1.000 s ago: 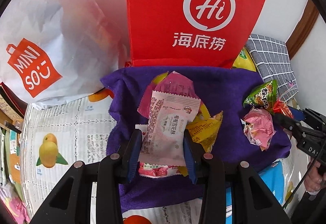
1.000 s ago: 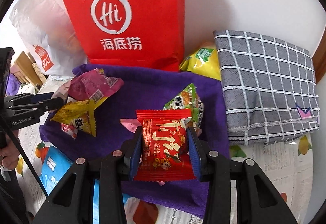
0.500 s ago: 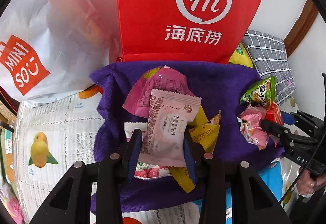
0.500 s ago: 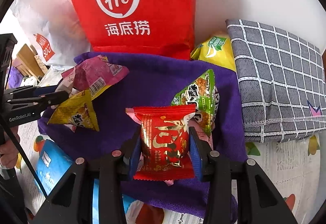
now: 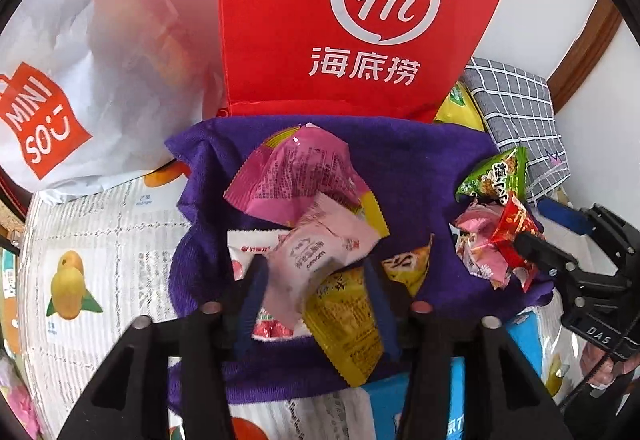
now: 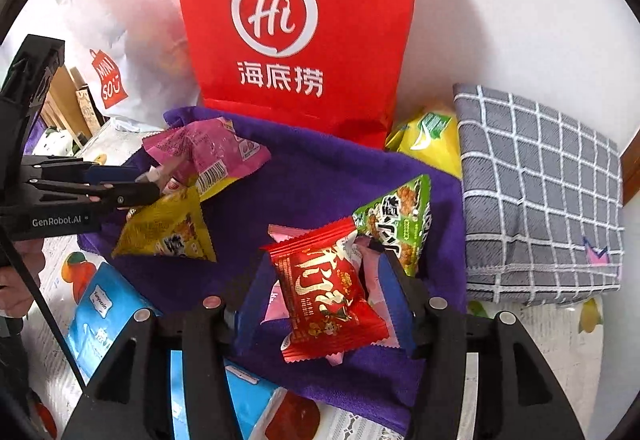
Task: Organize snacks
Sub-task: 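Lower the red packet onto the towel and open the right tool while the left tool releases the pink packet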
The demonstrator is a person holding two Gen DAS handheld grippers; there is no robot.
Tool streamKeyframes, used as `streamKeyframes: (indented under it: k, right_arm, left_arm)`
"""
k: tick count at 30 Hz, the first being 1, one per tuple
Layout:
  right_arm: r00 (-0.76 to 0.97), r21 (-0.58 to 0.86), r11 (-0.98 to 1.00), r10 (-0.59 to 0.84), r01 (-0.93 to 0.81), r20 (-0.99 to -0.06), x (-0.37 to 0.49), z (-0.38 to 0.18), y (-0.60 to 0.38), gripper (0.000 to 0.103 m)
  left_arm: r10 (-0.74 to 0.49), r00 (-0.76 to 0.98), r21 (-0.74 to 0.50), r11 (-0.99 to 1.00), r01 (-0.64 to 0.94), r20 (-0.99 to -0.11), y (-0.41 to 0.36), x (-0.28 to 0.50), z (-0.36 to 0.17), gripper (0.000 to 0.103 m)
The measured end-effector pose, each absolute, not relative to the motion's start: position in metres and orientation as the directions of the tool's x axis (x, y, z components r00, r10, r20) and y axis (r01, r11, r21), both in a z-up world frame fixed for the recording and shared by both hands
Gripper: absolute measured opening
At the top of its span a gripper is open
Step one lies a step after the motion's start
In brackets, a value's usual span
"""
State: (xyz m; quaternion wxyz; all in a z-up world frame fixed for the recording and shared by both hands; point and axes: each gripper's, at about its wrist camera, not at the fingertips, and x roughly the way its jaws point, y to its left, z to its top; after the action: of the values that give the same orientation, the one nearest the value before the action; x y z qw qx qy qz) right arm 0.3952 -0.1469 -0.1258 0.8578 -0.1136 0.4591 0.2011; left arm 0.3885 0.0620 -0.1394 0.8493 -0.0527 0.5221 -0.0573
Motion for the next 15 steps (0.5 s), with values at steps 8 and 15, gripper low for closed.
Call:
streamKeyframes:
  k: [8,15]
  right_arm:
    - [0.489,0.031,0.893,0.274,-0.449,-0.828,0.380,-0.114,-0.143,0.058]
    - [0.509,0.100,0.896,0.335,-0.433,-0.793,0.344,-0.087,-0.152,0.062]
  left_arm:
    - [-0.145,0.469,-0.148,0.989,0.032,-0.871,0.068,0.359,-0.119,0.062]
    - [-0.193,0.485,-0.194,0.980,0.049,-0.853,0.064,0.327,-0.099,0.062]
